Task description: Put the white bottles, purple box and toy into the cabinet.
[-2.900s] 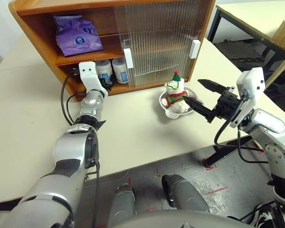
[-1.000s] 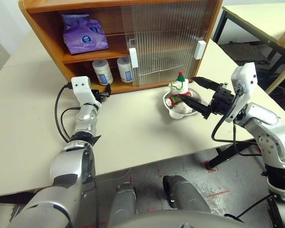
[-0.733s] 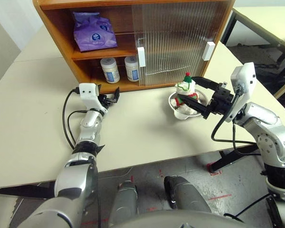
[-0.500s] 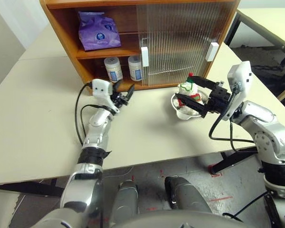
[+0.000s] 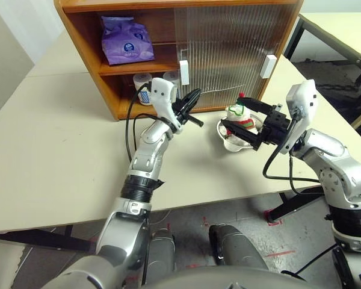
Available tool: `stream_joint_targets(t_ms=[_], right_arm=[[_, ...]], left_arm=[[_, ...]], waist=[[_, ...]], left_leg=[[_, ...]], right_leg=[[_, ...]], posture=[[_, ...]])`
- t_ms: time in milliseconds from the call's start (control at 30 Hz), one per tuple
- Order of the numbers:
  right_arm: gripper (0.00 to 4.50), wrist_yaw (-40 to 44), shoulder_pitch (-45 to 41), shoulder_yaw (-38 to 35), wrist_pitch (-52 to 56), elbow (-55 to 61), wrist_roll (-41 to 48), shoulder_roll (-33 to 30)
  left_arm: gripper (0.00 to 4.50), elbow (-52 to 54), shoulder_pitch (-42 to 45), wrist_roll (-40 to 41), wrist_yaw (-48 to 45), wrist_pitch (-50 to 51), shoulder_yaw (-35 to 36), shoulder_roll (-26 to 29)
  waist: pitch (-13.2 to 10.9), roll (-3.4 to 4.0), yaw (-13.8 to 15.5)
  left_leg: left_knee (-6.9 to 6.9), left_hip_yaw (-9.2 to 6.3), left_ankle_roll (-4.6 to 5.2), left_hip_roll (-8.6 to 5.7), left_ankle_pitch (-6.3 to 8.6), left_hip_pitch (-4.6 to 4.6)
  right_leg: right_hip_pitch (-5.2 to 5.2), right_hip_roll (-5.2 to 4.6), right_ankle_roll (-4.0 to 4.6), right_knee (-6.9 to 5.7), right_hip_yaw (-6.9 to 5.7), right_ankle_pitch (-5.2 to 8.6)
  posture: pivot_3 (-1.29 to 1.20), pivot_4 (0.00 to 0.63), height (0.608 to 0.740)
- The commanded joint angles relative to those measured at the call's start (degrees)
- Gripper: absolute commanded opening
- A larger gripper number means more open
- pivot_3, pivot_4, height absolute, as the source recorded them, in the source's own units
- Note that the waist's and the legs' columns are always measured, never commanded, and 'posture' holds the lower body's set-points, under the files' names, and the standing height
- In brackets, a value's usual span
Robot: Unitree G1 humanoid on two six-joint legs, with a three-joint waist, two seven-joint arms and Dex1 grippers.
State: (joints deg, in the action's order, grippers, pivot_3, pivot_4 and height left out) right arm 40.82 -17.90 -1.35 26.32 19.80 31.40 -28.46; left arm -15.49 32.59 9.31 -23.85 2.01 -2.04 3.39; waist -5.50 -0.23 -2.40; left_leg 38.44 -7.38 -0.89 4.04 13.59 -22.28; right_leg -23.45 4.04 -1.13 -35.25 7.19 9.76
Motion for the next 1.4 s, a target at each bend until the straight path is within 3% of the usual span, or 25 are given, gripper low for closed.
stream_joint_targets(t_ms=[33, 367, 1400], right_arm=[[4.50, -0.19, 0.52, -0.09, -0.65, 0.21, -0.66, 0.16], [4.50, -0.46, 0.91, -0.19, -1.27, 0.05, -1.07, 0.53], [4.50, -0.97, 0.46, -0.34, -0.69, 0.39, -0.89, 0.23]], left_arm=[[0.04, -1.40, 2.32, -0.51, 0.75, 0.30, -1.13, -1.57], [0.04, -7.61, 7.13, -2.68, 7.41, -0.99, 0.03, -2.84], [0.04, -6.91, 5.47, -9.95, 28.45, -2.66, 2.04, -6.65]], waist=[[-0.01, -0.01, -0.01], [-0.02, -0.02, -0.44], [-0.07, -0.06, -0.68]], left_leg=[[0.00, 0.00, -0.01, 0.00, 0.01, 0.08], [0.00, -0.04, -0.08, 0.01, 0.09, 0.52], [-0.01, -0.01, -0.22, 0.00, 0.31, 0.48]], right_leg=[[0.08, 0.00, -0.01, 0.01, 0.01, 0.00], [0.47, -0.04, -0.04, 0.06, 0.11, 0.03], [0.41, -0.04, -0.13, 0.16, 0.12, 0.17]], posture=[[-0.11, 0.078, 0.740], [-0.11, 0.077, 0.740], [-0.11, 0.080, 0.740]])
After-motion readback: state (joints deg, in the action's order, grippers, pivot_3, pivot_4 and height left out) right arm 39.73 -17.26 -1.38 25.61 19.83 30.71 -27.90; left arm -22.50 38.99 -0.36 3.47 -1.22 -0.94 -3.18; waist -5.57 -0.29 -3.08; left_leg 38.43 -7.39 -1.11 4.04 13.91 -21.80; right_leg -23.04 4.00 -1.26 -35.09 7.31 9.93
